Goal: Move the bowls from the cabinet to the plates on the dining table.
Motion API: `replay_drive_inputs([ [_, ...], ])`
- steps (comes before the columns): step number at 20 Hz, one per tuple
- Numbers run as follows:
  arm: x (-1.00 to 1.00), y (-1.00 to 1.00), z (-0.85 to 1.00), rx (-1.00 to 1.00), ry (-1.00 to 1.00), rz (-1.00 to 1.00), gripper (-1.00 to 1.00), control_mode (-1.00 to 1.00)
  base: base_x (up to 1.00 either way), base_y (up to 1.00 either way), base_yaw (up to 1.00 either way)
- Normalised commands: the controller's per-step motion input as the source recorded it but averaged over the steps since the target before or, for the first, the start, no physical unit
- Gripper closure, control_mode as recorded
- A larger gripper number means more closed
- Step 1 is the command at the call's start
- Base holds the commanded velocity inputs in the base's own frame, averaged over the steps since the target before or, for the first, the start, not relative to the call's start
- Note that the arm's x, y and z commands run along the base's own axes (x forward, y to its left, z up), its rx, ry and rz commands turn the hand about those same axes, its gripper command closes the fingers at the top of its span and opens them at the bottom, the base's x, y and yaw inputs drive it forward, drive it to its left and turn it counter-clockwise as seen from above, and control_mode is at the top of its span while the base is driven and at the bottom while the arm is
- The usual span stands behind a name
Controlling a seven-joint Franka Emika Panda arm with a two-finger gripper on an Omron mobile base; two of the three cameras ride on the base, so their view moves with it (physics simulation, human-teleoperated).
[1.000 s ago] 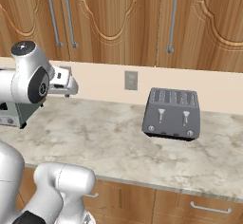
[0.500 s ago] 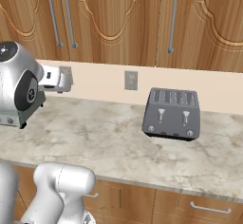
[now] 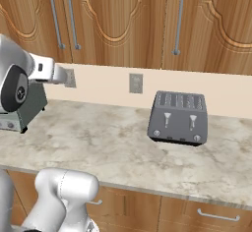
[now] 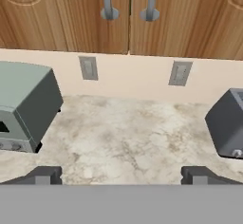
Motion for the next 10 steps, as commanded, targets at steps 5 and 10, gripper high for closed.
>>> replay_drive_inputs([
  [5, -0.07, 0.0, 0.51, 0.0, -0.08, 0.0, -1.0, -1.0, 0.0, 0.0, 0.0],
  [10, 0.0, 0.04, 0.26, 0.0, -0.05, 0.0, -1.0, -1.0, 0.0, 0.0, 0.0],
])
